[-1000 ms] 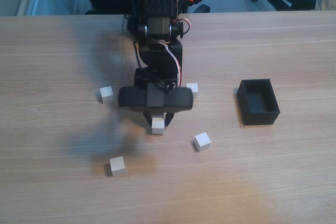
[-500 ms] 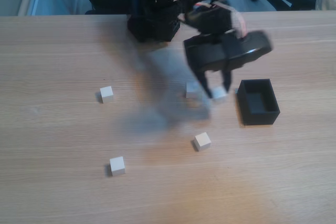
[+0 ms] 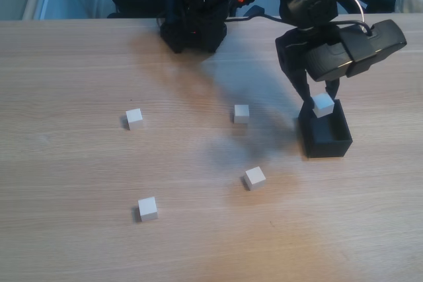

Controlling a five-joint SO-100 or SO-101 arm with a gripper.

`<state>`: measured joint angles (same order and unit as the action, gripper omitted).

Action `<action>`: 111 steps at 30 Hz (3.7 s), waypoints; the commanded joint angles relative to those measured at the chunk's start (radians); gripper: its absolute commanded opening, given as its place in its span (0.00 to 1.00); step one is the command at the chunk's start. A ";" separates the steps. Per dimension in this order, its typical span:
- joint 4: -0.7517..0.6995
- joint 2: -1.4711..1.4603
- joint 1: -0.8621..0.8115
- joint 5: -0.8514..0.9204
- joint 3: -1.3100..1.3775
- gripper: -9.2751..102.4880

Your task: Pick blocks and place them in the box.

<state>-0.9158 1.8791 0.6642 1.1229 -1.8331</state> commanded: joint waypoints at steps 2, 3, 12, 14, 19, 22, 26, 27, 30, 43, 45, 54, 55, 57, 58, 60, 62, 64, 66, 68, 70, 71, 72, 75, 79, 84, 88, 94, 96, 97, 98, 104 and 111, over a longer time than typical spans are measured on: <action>-0.021 -0.003 0.020 0.002 0.071 0.17; -0.031 -0.003 0.023 0.005 0.071 0.18; -0.072 0.000 0.025 -0.002 0.091 0.20; -0.110 0.015 -0.003 -0.005 0.095 0.18; -0.198 0.120 -0.164 -0.011 -0.008 0.19; -0.190 0.230 -0.282 0.041 -0.167 0.21; -0.187 0.350 -0.397 0.084 -0.347 0.23; -0.202 0.373 -0.413 0.086 -0.380 0.23; -0.247 0.425 -0.434 0.081 -0.466 0.24; -0.225 0.430 -0.333 -0.025 -0.548 0.26; -0.201 0.408 -0.333 -0.021 -0.551 0.26; -0.094 0.321 -0.314 -0.015 -0.557 0.26; -0.087 0.316 -0.305 -0.023 -0.558 0.26; -0.069 0.304 -0.287 -0.035 -0.561 0.26; -0.055 0.298 -0.281 -0.038 -0.561 0.26; -0.032 0.281 -0.272 -0.041 -0.561 0.26; -0.008 0.264 -0.267 -0.041 -0.561 0.26; 0.012 0.249 -0.267 -0.035 -0.563 0.26; 0.035 0.242 -0.273 -0.023 -0.572 0.26; 0.069 0.239 -0.285 -0.003 -0.594 0.27; 0.101 0.233 -0.298 0.015 -0.615 0.27; 0.112 0.232 -0.302 0.020 -0.623 0.27; 0.120 0.229 -0.305 0.021 -0.629 0.27; 0.146 0.218 -0.316 0.029 -0.641 0.26; 0.183 0.196 -0.324 0.037 -0.640 0.26; 0.201 0.178 -0.330 0.038 -0.630 0.21; 0.209 0.181 -0.334 0.041 -0.634 0.14; 0.201 0.224 -0.333 0.051 -0.634 0.08; 0.183 0.253 -0.322 0.061 -0.615 0.08; 0.166 0.268 -0.310 0.063 -0.595 0.08; 0.147 0.281 -0.295 0.064 -0.569 0.08; 0.130 0.298 -0.135 0.078 -0.380 0.09; 0.074 0.152 0.018 0.075 -0.109 0.08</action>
<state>-0.8299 2.0632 0.6473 1.2042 -2.0724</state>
